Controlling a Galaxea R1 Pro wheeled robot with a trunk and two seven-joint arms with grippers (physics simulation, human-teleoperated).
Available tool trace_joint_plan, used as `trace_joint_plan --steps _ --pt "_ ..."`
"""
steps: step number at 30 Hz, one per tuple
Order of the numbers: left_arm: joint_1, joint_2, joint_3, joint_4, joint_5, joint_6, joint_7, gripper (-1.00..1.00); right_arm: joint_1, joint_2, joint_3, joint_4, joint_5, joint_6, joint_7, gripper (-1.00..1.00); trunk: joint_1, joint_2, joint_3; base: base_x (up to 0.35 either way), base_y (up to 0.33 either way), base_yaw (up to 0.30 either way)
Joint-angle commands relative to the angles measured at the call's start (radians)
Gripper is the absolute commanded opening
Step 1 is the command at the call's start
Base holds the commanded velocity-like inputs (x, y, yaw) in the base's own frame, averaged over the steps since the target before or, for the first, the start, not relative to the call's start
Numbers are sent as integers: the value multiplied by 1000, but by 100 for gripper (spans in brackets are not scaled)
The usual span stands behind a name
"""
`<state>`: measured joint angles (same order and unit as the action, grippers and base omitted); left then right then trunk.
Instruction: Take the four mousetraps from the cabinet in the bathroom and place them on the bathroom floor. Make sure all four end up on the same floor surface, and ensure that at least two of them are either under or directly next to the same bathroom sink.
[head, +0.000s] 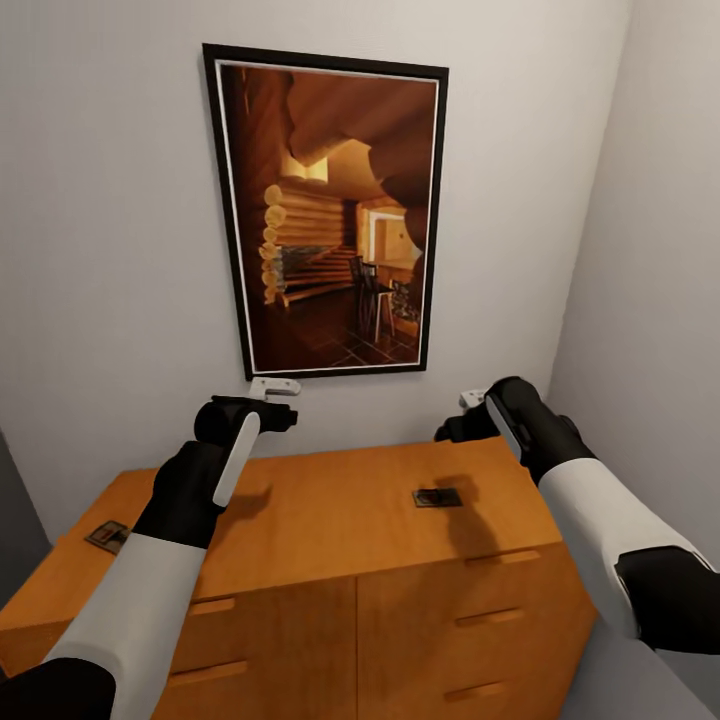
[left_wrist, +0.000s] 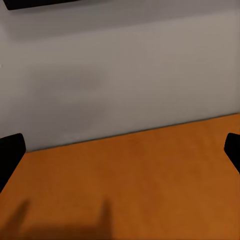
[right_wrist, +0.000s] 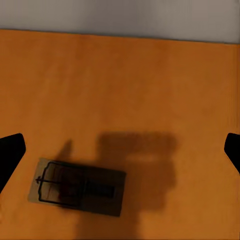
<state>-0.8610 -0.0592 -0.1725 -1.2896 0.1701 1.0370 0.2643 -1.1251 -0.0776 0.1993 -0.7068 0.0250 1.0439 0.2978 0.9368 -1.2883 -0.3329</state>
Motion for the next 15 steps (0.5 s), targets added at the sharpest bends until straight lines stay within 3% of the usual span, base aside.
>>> trace_joint_plan --steps 1,15 --pt "-1 0 -1 -1 11 3 10 100 -1 1 6 -3 4 3 3 100 0 -1 -1 3 -2 122" --pt "-1 -1 -1 0 11 3 10 100 -1 -3 9 -6 3 3 1 100 0 -1 1 1 0 262"
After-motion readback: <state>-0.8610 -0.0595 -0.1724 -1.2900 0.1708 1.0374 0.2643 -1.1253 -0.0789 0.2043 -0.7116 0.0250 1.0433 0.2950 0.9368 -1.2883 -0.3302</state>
